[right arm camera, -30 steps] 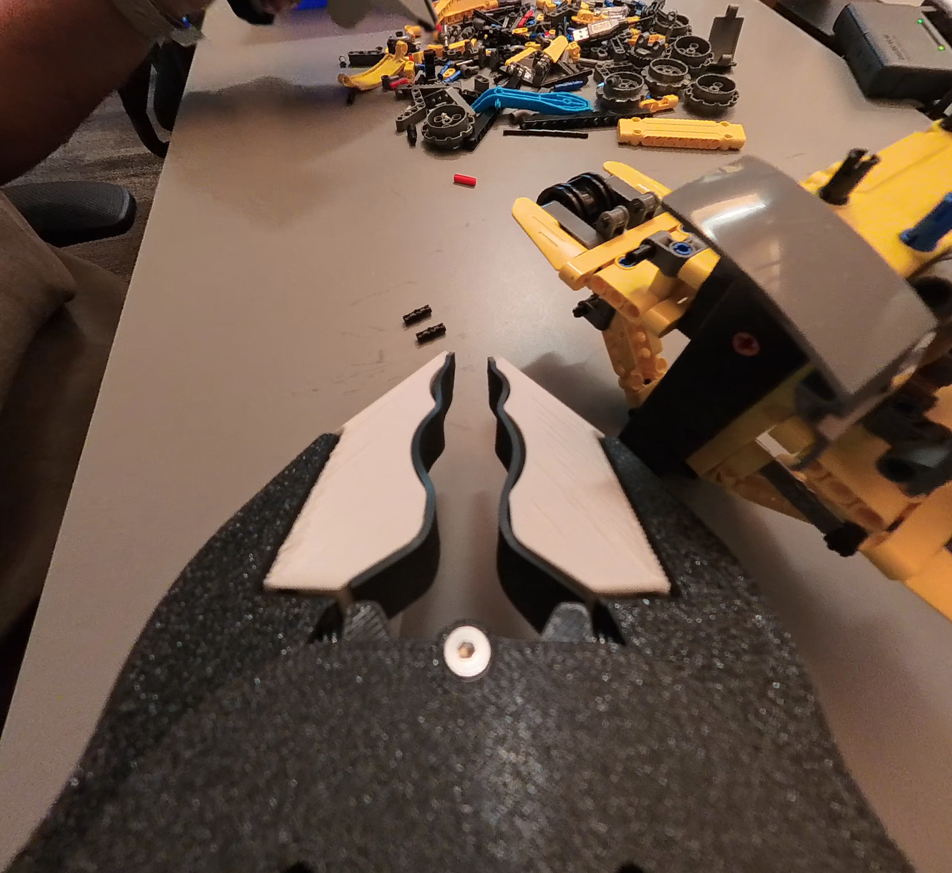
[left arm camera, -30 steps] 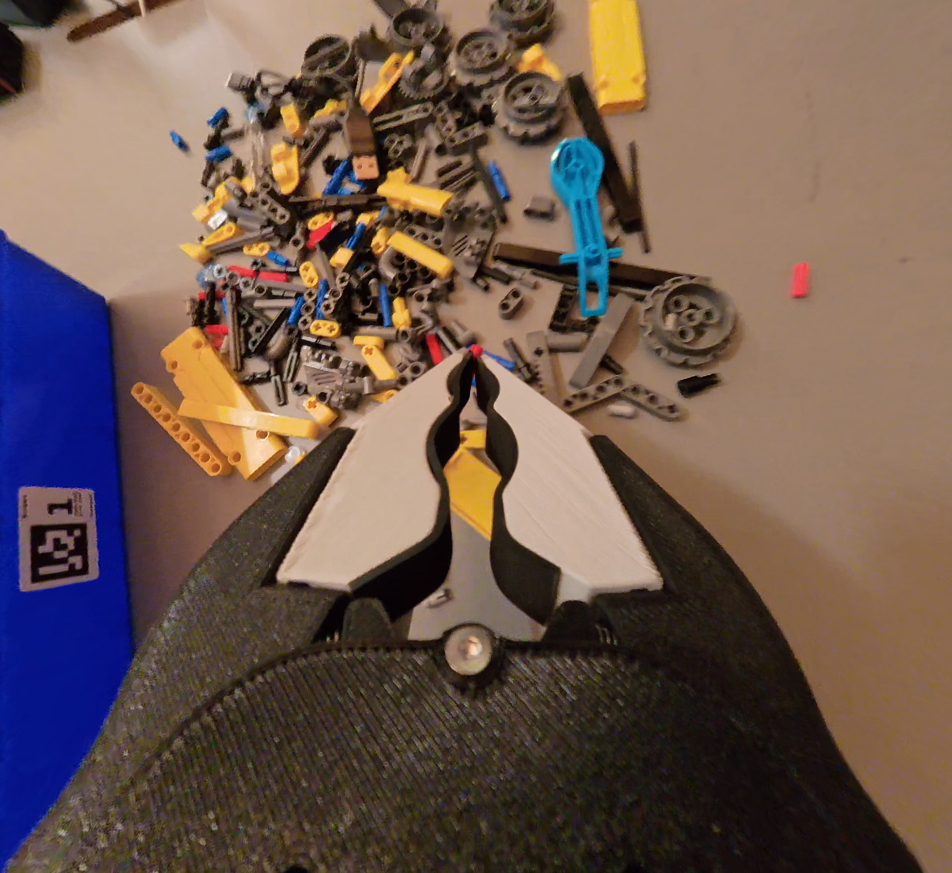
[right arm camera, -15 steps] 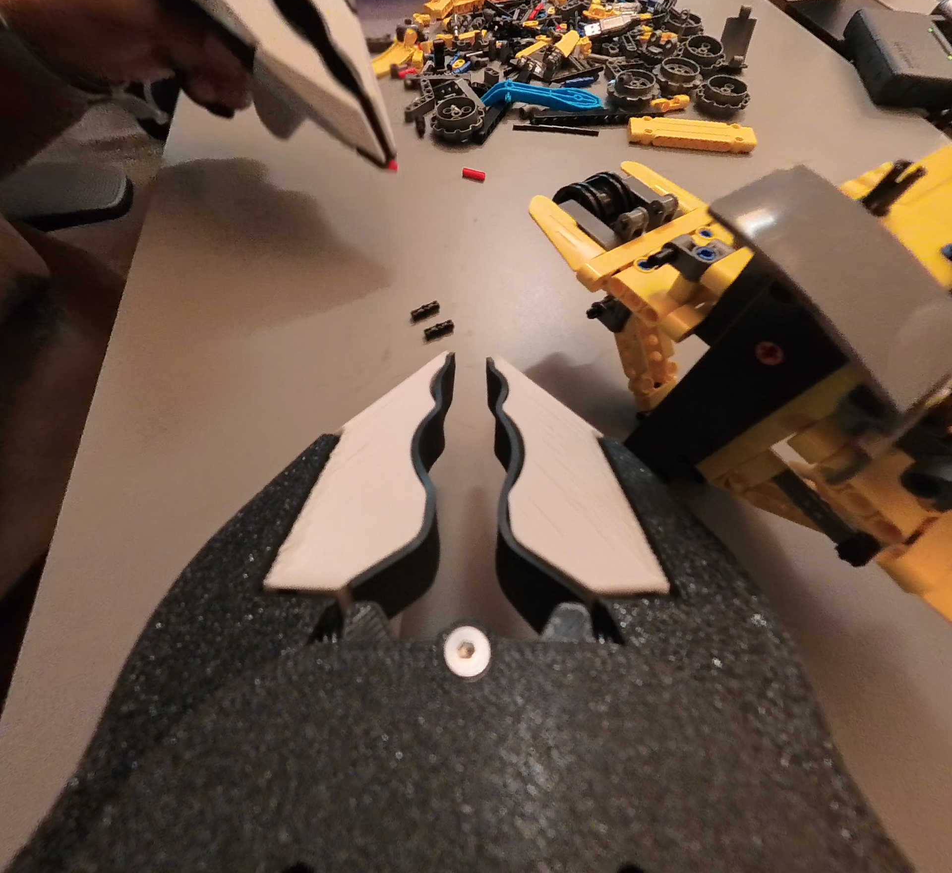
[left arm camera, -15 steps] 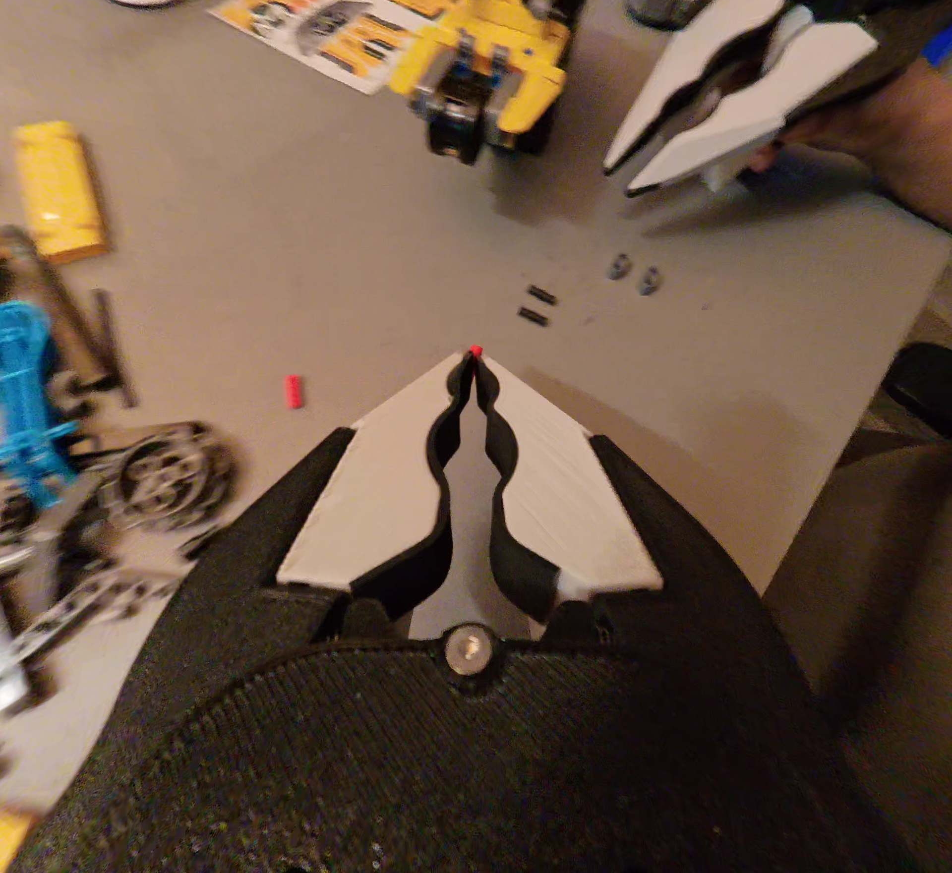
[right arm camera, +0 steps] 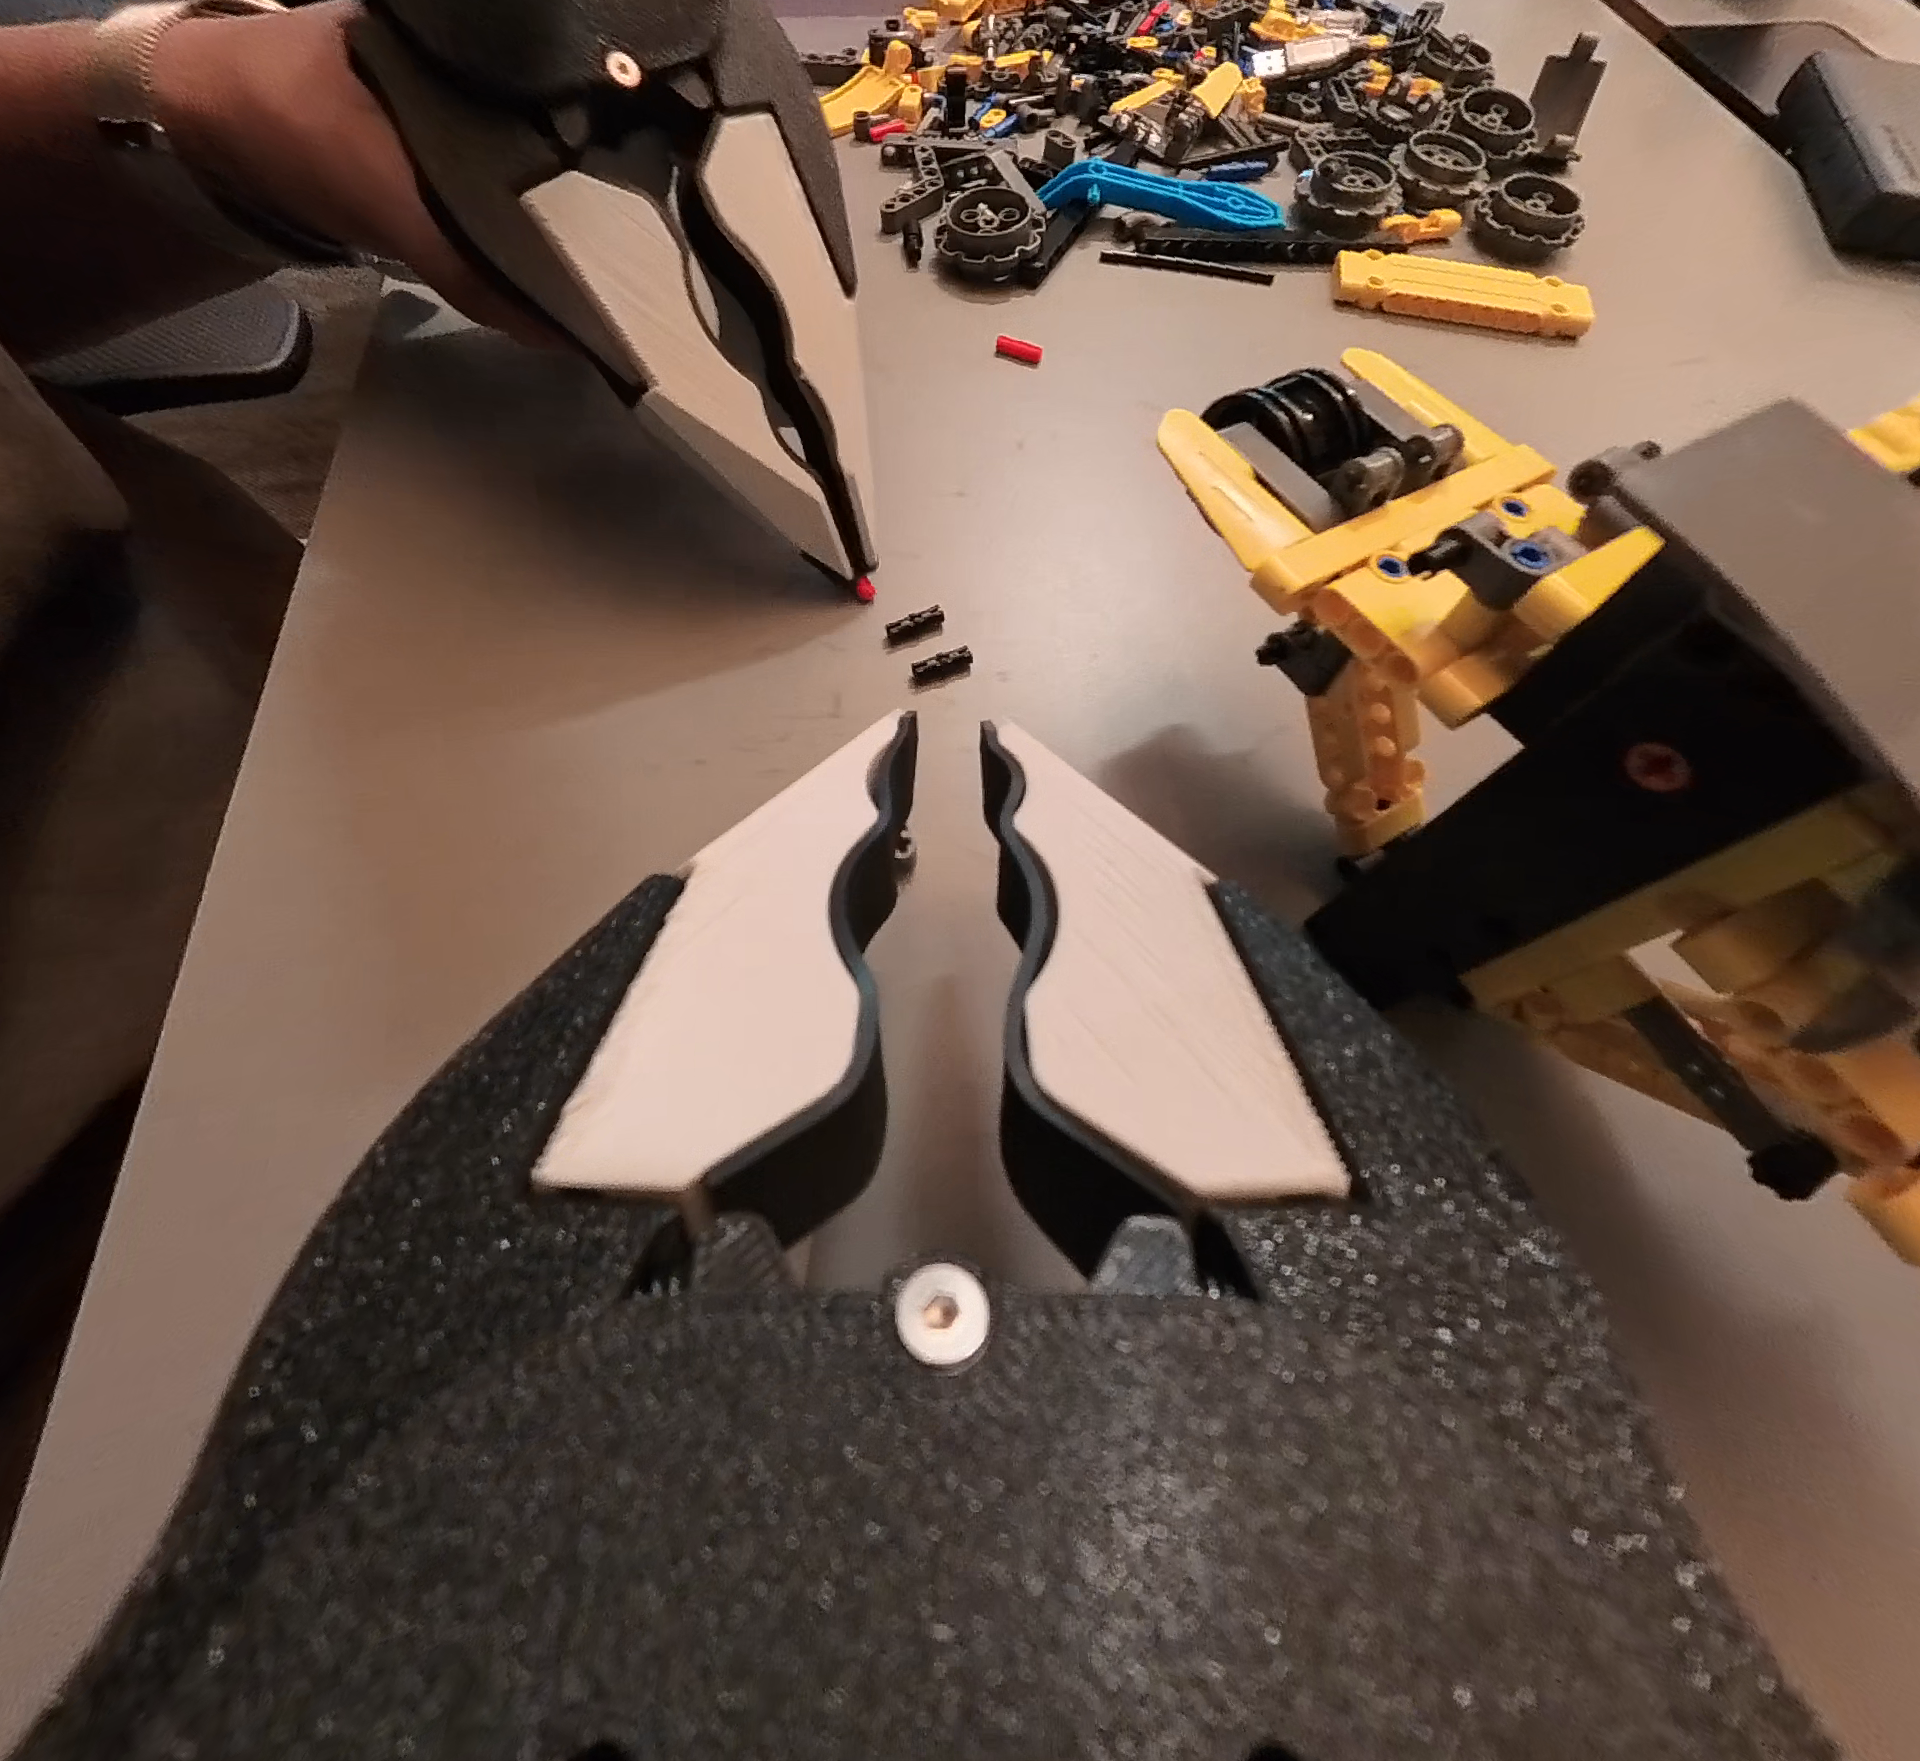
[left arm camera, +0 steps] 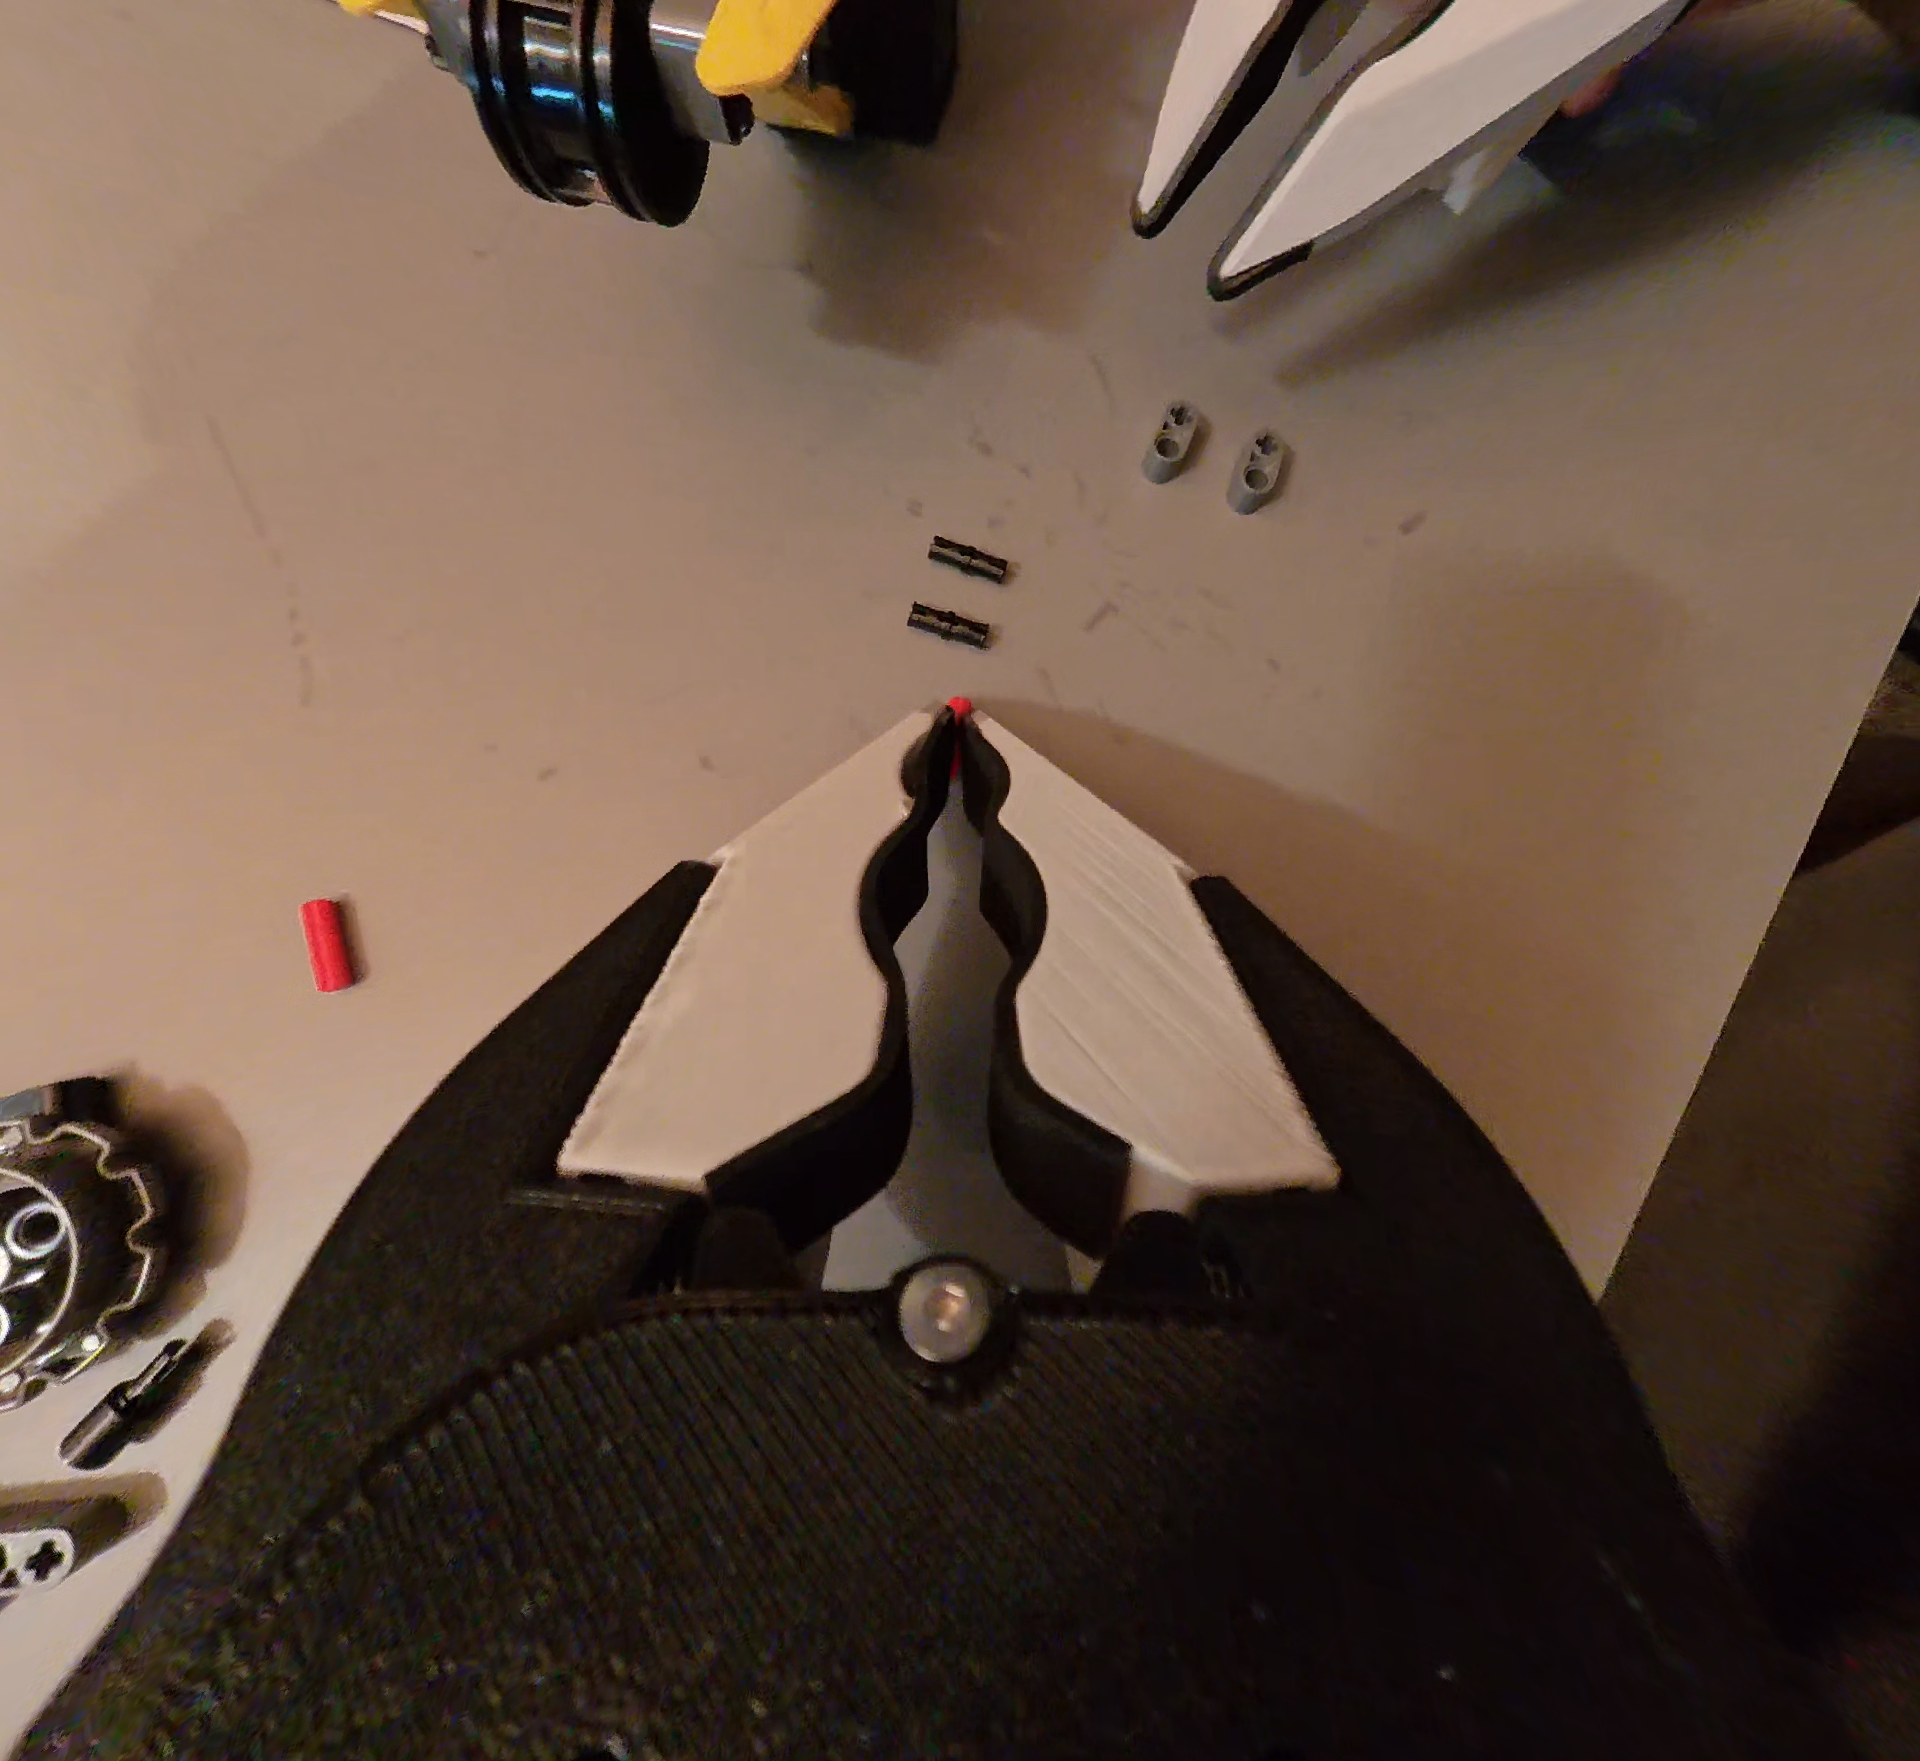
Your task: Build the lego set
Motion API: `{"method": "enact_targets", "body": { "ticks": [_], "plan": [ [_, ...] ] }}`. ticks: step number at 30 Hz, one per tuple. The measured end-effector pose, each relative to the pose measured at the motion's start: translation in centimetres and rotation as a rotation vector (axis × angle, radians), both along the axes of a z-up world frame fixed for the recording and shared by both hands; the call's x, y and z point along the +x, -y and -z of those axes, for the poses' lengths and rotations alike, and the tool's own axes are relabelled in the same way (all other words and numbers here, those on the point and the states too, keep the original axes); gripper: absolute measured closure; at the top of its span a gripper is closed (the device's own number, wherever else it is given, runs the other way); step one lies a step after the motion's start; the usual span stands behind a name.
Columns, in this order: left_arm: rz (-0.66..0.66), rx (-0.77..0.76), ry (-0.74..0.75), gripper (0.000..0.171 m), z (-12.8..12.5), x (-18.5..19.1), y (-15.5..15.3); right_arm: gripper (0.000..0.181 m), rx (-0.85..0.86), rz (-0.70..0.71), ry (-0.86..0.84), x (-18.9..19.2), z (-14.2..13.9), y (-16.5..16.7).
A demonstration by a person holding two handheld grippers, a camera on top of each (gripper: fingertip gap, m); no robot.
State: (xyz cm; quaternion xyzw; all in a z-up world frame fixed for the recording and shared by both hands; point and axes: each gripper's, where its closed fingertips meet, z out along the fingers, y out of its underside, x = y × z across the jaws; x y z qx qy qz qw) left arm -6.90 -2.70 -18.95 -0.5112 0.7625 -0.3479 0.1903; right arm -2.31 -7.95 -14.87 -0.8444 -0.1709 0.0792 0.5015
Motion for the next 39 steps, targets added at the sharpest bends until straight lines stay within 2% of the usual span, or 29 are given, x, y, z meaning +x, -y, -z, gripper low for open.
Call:
{"method": "enact_targets", "body": {
  "ticks": [4, 9, 13, 16, 19, 25, 27, 29, 34, 36, 39],
  "plan": [
    [0.015, -0.016, -0.014, 0.161, -0.1, -0.3, 0.2, 0.170, 0.008, 0.003, 0.012, 0.0, -0.2, 0.0],
    [-0.022, -0.002, 0.017, 0.159, -1.0, -0.6, -1.3, 0.170, 0.015, 0.007, 0.013, 0.2, -0.4, 0.1],
    [-0.152, 0.011, 0.059, 0.158, -2.1, -0.4, -5.4, 0.169, 0.015, 0.008, 0.017, 0.2, -0.4, 0.1],
    [-0.275, 0.096, 0.093, 0.158, -2.4, 0.0, -9.0, 0.169, 0.008, 0.008, 0.023, 0.1, -0.2, 0.0],
    [-0.349, 0.128, 0.082, 0.161, -2.0, 0.2, -10.9, 0.169, 0.001, 0.008, 0.028, 0.1, 0.0, 0.0],
    [-0.397, 0.204, -0.001, 0.163, 0.4, 0.5, -12.4, 0.171, 0.048, 0.013, 0.043, 0.1, -0.8, 0.0],
    [-0.382, 0.196, 0.007, 0.171, 0.4, 0.7, -12.0, 0.171, 0.063, 0.015, 0.043, 0.2, -1.1, 0.0],
    [-0.362, 0.206, 0.005, 0.171, 0.4, 0.7, -11.7, 0.171, 0.064, 0.019, 0.044, 0.3, -1.2, 0.0],
    [-0.153, 0.058, 0.023, 0.171, 0.0, 1.0, -5.6, 0.171, 0.054, 0.022, 0.040, 0.5, -0.9, 0.0],
    [-0.069, 0.066, 0.010, 0.171, 0.3, 0.9, -3.5, 0.171, 0.048, 0.021, 0.041, 0.5, -0.8, 0.0],
    [-0.004, 0.129, 0.020, 0.171, 0.4, 0.9, -2.4, 0.171, 0.042, 0.018, 0.043, 0.4, -0.6, -0.1]
  ]
}}
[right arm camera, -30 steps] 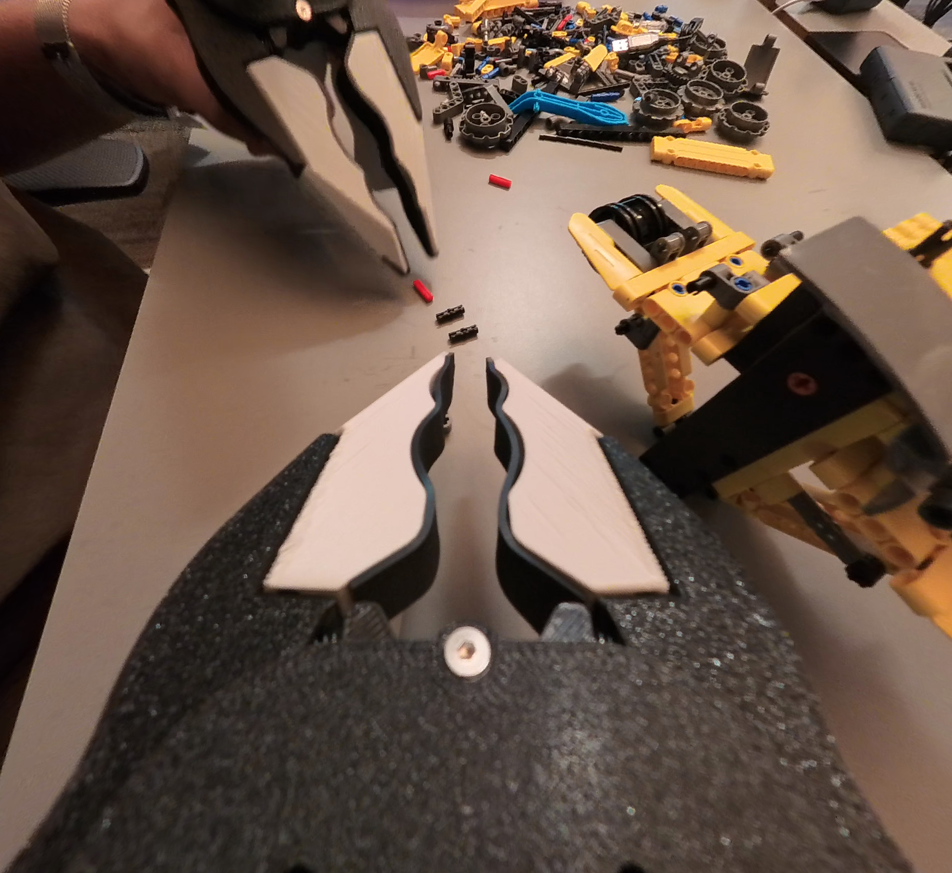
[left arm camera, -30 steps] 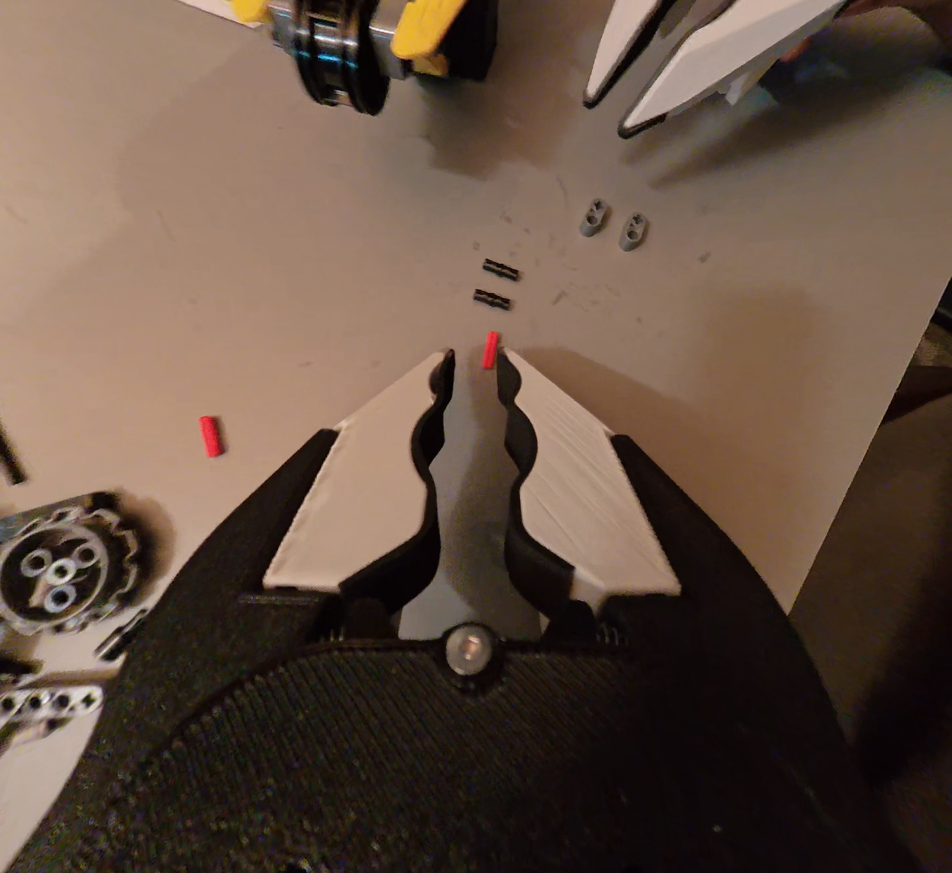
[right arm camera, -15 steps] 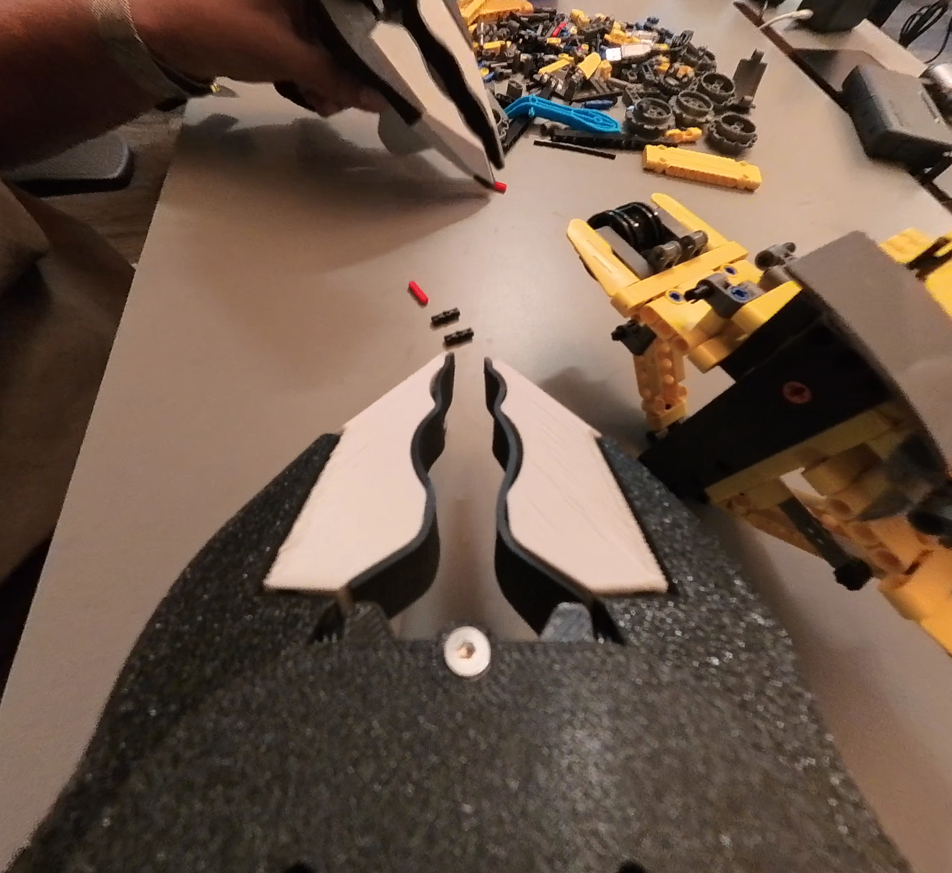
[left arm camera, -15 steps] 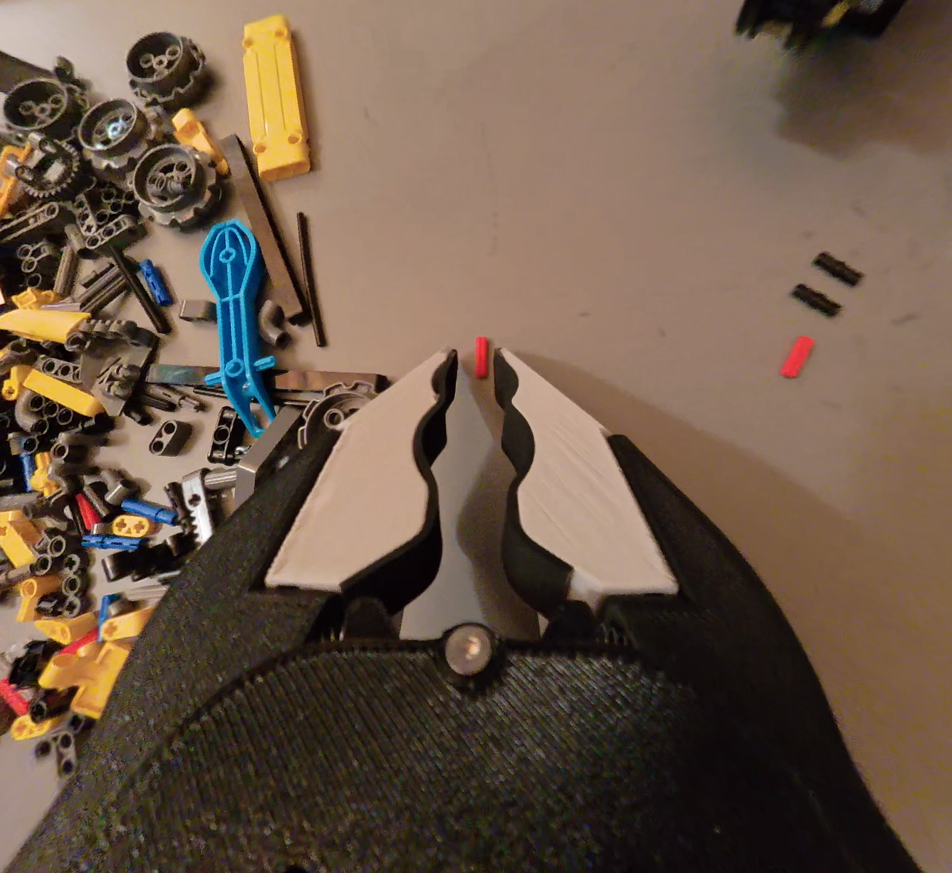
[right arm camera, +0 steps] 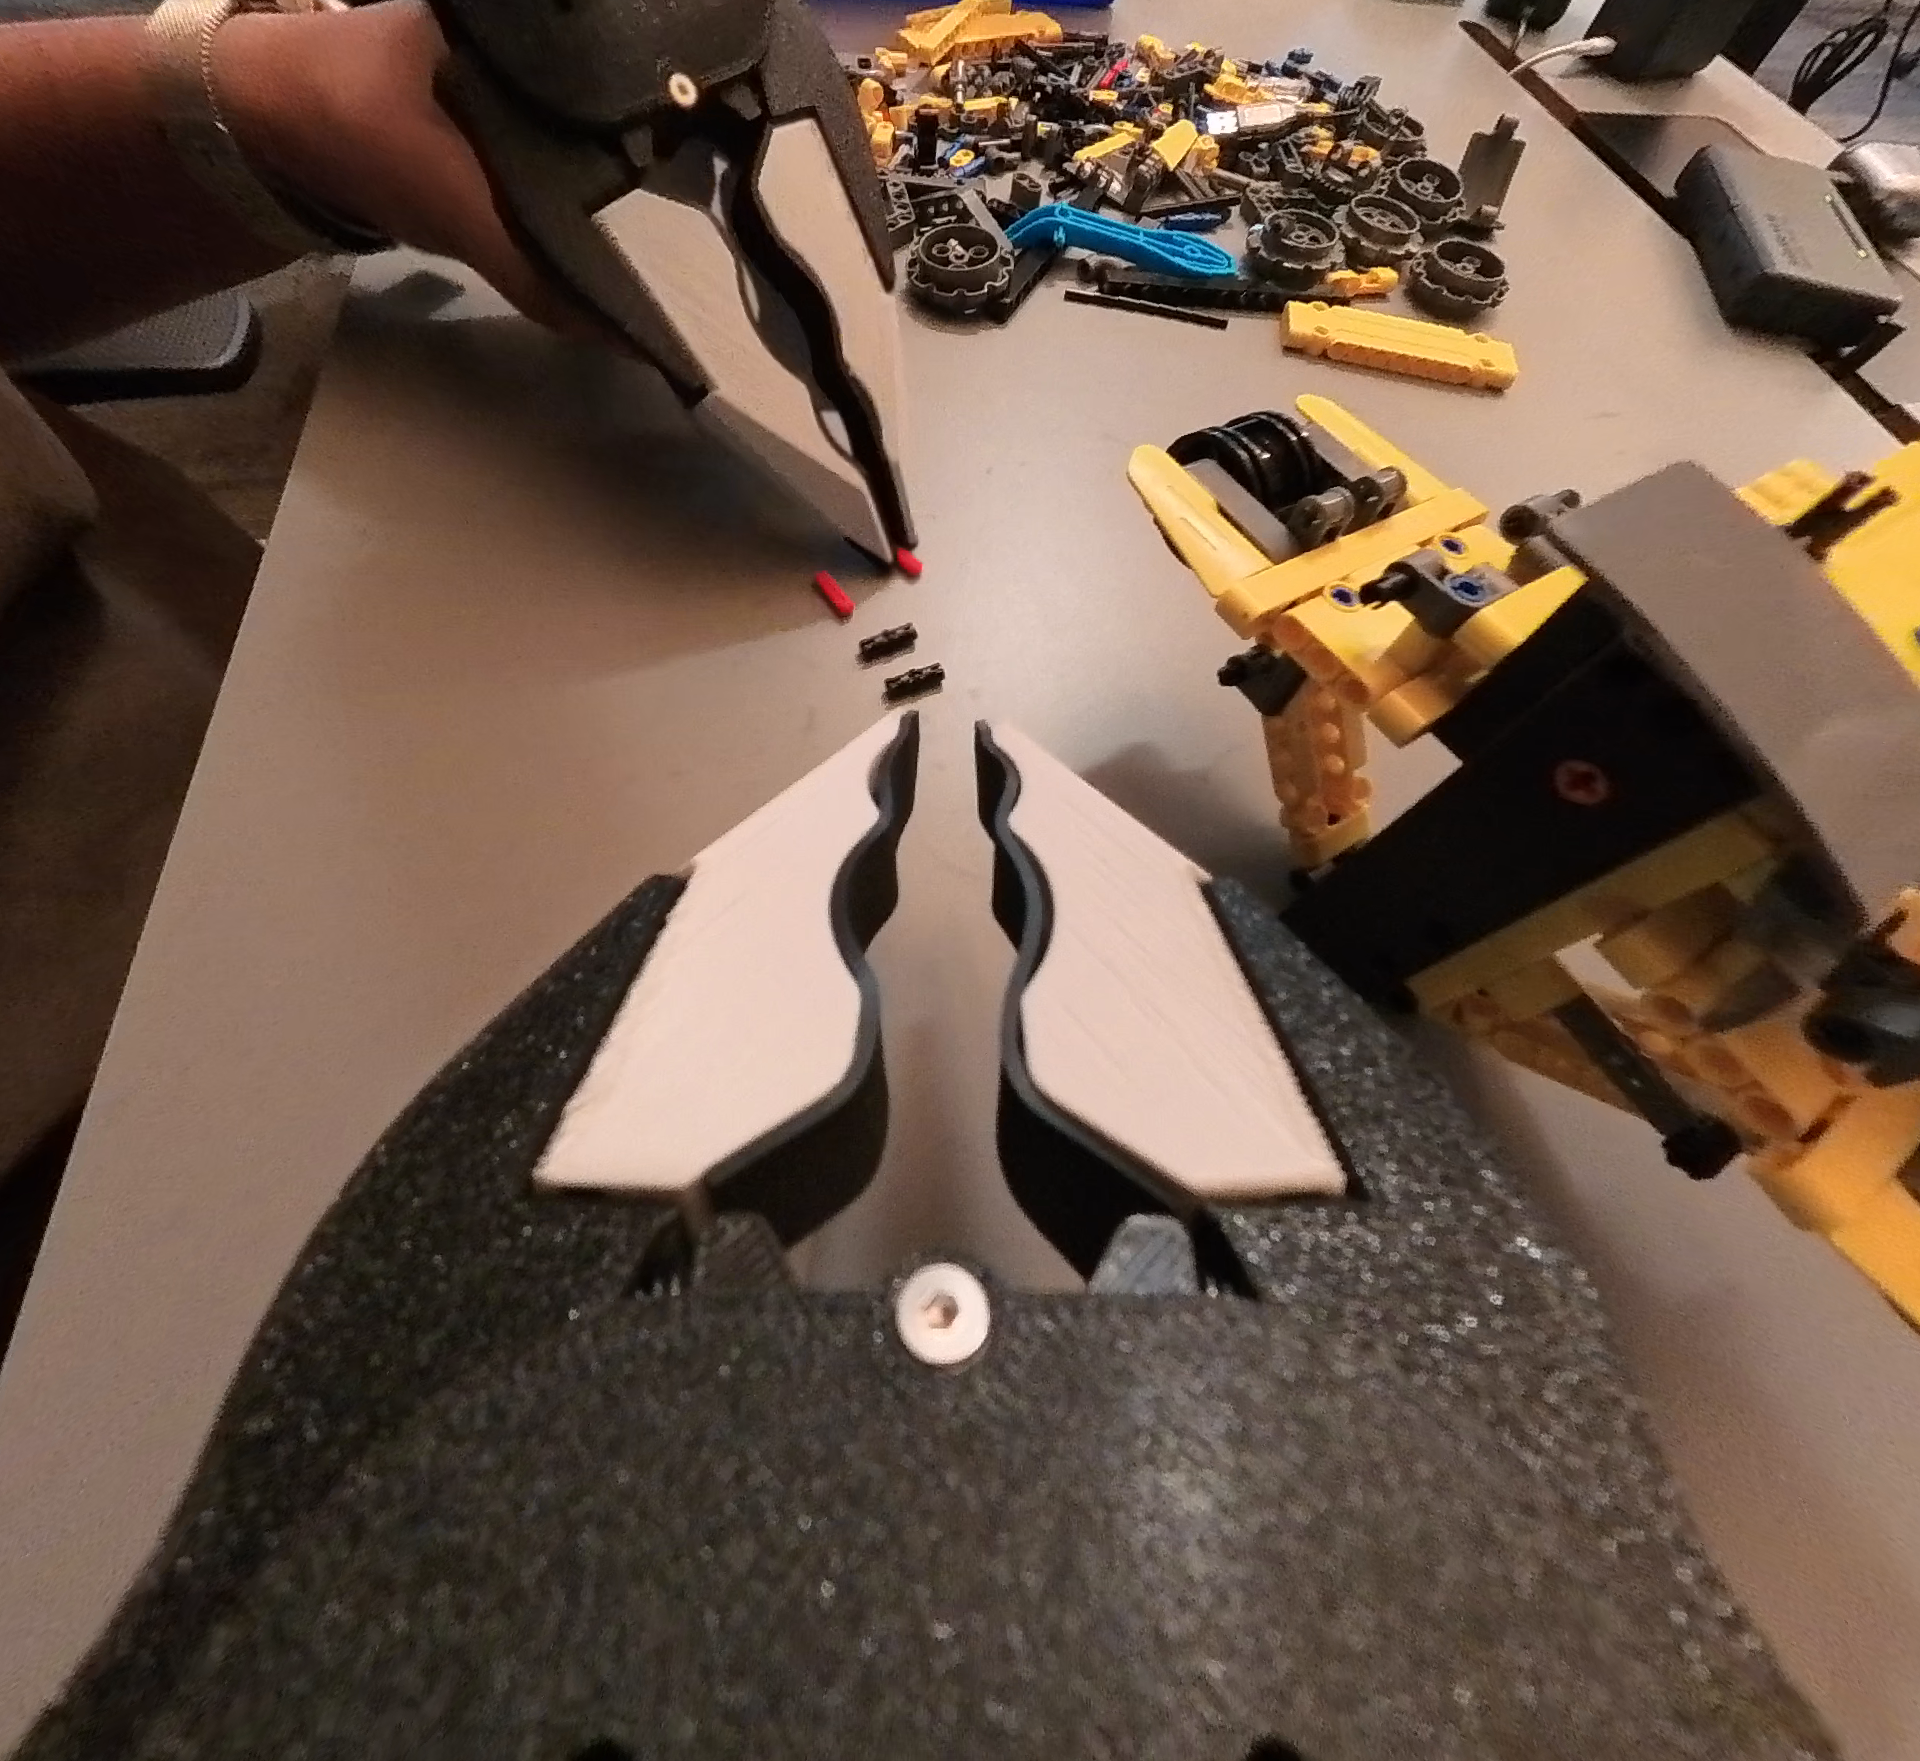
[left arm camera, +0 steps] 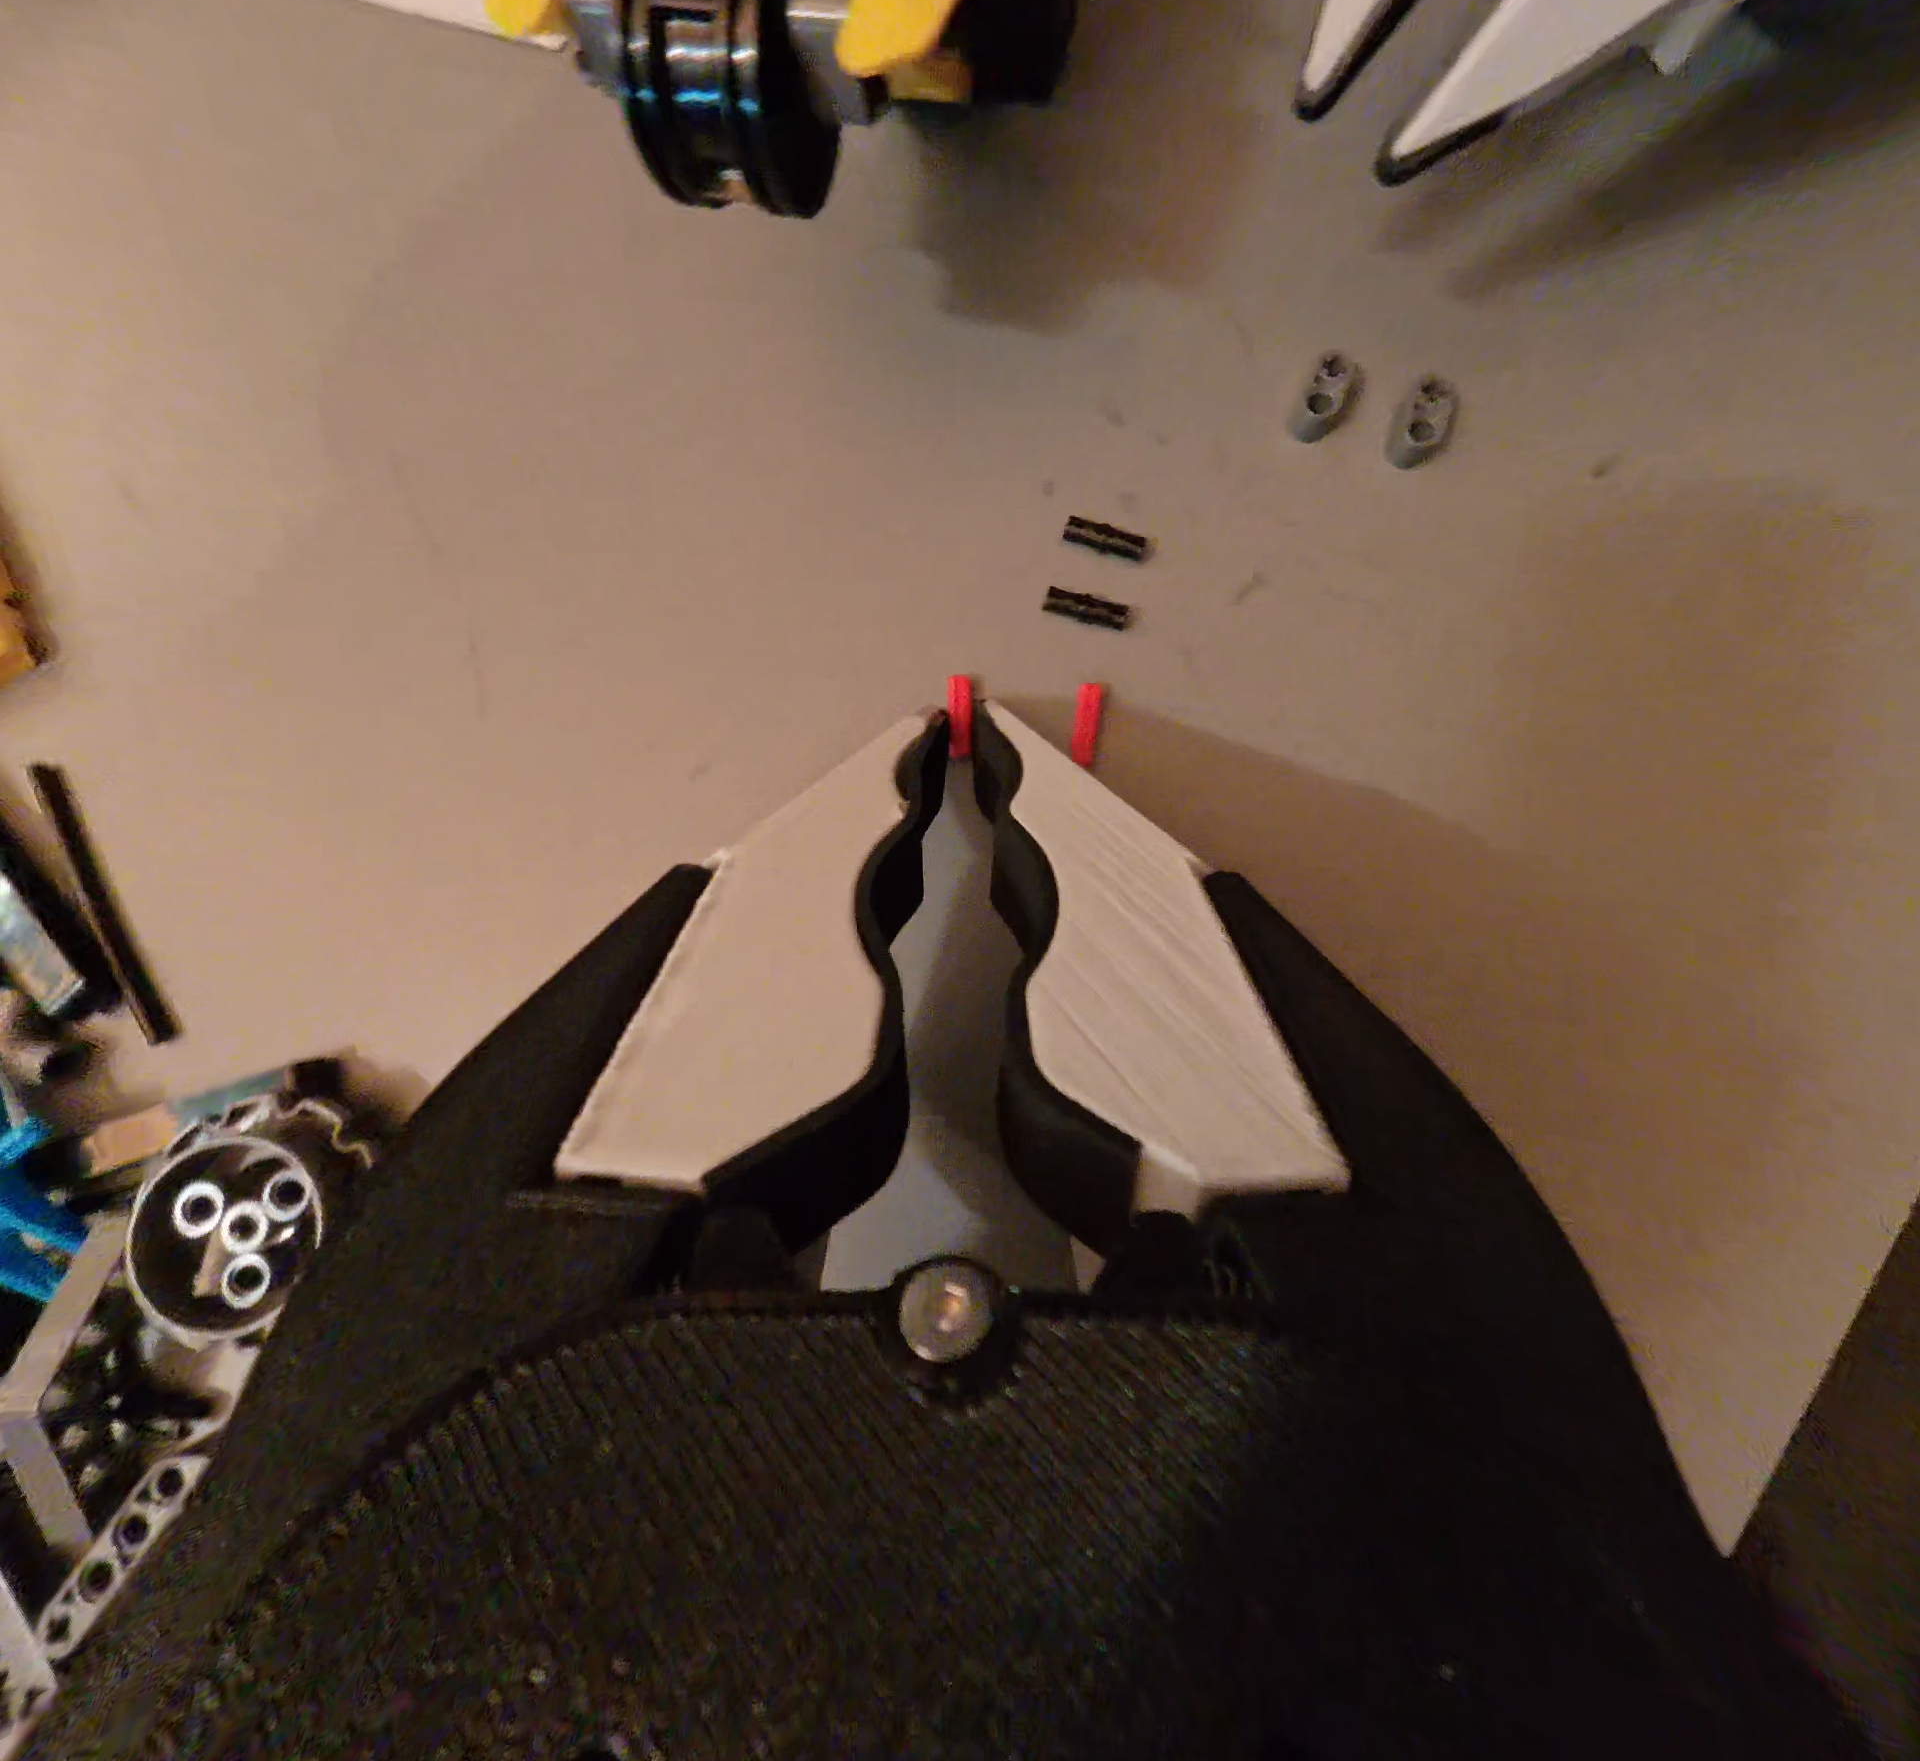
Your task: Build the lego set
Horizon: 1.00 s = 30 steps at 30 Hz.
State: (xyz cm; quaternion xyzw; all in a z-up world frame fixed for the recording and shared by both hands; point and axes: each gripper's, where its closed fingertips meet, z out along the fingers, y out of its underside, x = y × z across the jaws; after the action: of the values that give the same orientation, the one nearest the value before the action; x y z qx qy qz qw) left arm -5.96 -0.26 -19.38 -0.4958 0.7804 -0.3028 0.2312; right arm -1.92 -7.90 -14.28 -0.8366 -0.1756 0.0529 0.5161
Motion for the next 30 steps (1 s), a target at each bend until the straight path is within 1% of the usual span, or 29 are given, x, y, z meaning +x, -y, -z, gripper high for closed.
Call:
{"method": "enact_targets", "body": {
  "ticks": [2, 6, 11, 12, 13, 14, 16, 20, 23, 25, 27, 30],
  "plan": [
    [0.057, -0.025, -0.020, 0.171, 0.0, -0.3, 1.0, 0.171, -0.002, -0.003, -0.001, -0.1, 0.1, 0.0],
    [0.076, -0.015, -0.036, 0.171, 0.0, -0.6, 1.0, 0.171, -0.007, -0.003, -0.003, -0.1, 0.2, 0.0],
    [0.091, -0.064, -0.055, 0.169, 0.0, -0.8, 1.0, 0.171, -0.009, -0.003, -0.007, -0.1, 0.2, -0.1],
    [0.096, -0.072, -0.058, 0.167, 0.0, -0.8, 1.1, 0.171, -0.009, -0.002, -0.007, -0.1, 0.3, -0.1],
    [0.092, -0.081, -0.061, 0.160, 0.0, -0.8, 1.1, 0.171, -0.010, -0.002, -0.009, -0.1, 0.3, -0.1],
    [0.073, -0.085, -0.060, 0.156, -0.1, -0.7, 0.8, 0.171, -0.011, -0.004, -0.017, -0.1, 0.3, -0.1],
    [0.026, -0.122, -0.009, 0.155, -1.3, -0.3, 0.0, 0.171, -0.015, -0.011, -0.044, -0.2, 0.3, -0.1],
    [-0.020, -0.279, 0.124, 0.157, -5.0, 0.2, -1.1, 0.170, -0.013, -0.006, -0.074, 0.1, 0.1, -0.1],
    [-0.037, -0.295, 0.185, 0.158, -6.2, 0.8, -2.0, 0.170, -0.011, -0.002, -0.077, 0.1, 0.1, -0.2],
    [-0.013, -0.290, 0.209, 0.158, -6.8, 1.3, -1.9, 0.170, -0.006, -0.003, -0.071, 0.1, 0.1, -0.2],
    [0.038, -0.275, 0.237, 0.159, -7.4, 2.1, -1.2, 0.172, 0.024, -0.027, -0.048, -0.2, -0.3, -0.4],
    [0.126, -0.218, 0.303, 0.162, -8.3, 3.7, -0.1, 0.177, 0.131, -0.058, 0.039, -0.8, -1.4, -0.9]
  ]
}}
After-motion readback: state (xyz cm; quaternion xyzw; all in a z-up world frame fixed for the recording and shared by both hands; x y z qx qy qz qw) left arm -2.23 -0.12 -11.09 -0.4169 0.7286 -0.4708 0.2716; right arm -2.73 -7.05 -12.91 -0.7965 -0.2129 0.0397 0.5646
